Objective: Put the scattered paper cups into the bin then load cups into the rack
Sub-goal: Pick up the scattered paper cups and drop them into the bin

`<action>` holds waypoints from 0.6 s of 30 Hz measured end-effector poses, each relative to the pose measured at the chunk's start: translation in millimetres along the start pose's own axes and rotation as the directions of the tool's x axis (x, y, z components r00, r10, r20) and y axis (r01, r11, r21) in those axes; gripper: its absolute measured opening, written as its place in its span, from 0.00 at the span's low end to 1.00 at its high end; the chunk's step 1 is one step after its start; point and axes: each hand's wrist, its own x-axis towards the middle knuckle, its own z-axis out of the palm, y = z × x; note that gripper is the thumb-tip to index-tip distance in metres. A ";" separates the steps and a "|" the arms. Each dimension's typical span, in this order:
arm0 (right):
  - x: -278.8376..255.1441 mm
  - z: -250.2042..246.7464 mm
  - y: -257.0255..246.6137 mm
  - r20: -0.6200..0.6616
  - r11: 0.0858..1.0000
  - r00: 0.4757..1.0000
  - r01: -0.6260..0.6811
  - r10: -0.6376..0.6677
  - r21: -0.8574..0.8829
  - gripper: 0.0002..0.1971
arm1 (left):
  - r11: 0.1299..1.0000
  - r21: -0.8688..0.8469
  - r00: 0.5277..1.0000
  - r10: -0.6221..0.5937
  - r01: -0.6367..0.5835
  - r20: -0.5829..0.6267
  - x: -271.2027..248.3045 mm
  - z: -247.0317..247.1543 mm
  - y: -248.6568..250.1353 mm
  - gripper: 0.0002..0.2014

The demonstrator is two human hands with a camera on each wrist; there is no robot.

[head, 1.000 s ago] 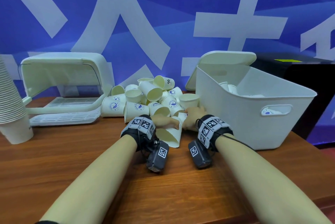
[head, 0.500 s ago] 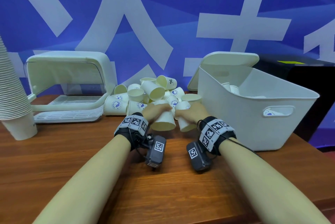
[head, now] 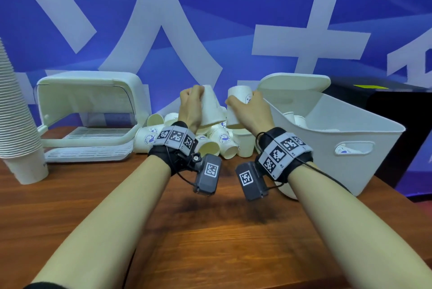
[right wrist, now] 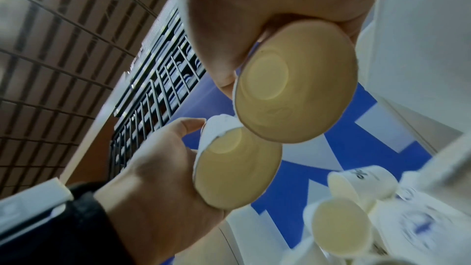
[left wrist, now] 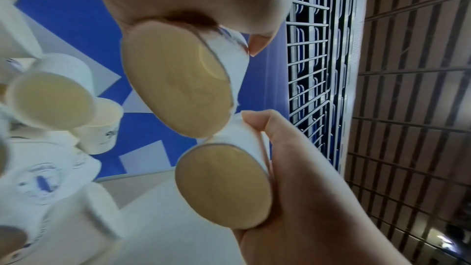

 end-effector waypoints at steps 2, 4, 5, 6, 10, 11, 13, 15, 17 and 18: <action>3.7 -8.8 -6.8 -0.036 0.999 0.999 0.012 -0.010 0.036 0.27 | 0.998 -0.019 0.998 0.054 -0.053 0.022 -1.6 7.2 13.7 0.11; 6.3 -19.2 -12.9 -0.071 0.998 0.997 0.018 -0.014 0.053 0.27 | 0.995 -0.043 0.995 0.093 -0.092 0.028 -2.0 12.8 21.9 0.09; 7.3 -25.2 -15.7 -0.089 0.998 0.996 0.026 -0.020 0.063 0.27 | 0.992 -0.066 0.993 0.112 -0.110 0.032 -3.1 16.7 26.4 0.09; 8.9 -31.3 -17.8 -0.103 0.997 0.995 0.028 -0.020 0.075 0.28 | 0.989 -0.081 0.991 0.127 -0.124 0.032 -3.1 20.2 30.1 0.10; 14.0 -57.6 -23.0 -0.160 0.993 0.987 0.025 -0.006 0.120 0.29 | 0.988 -0.093 0.992 0.122 -0.123 -0.012 4.0 36.5 37.0 0.17; 16.0 -64.1 -22.7 -0.180 0.992 0.984 0.026 -0.003 0.124 0.29 | 0.988 -0.096 0.992 0.123 -0.125 -0.022 3.7 41.3 38.4 0.17; 18.8 -77.8 -20.8 -0.217 0.988 0.976 0.016 0.018 0.153 0.29 | 0.983 -0.114 0.990 0.140 -0.142 -0.022 1.7 52.1 41.0 0.21; 22.2 -90.2 -15.8 -0.261 0.982 0.965 0.011 0.039 0.187 0.32 | 0.979 -0.155 0.991 0.137 -0.134 0.008 -3.0 62.3 42.7 0.28; 25.2 -103.2 -8.7 -0.301 0.980 0.953 0.014 0.047 0.197 0.35 | 0.975 -0.189 0.991 0.123 -0.113 0.044 -4.4 74.8 41.7 0.30; 26.8 -108.8 -4.5 -0.318 0.979 0.947 0.018 0.048 0.201 0.37 | 0.975 -0.190 0.991 0.124 -0.112 0.055 -5.2 81.4 40.7 0.30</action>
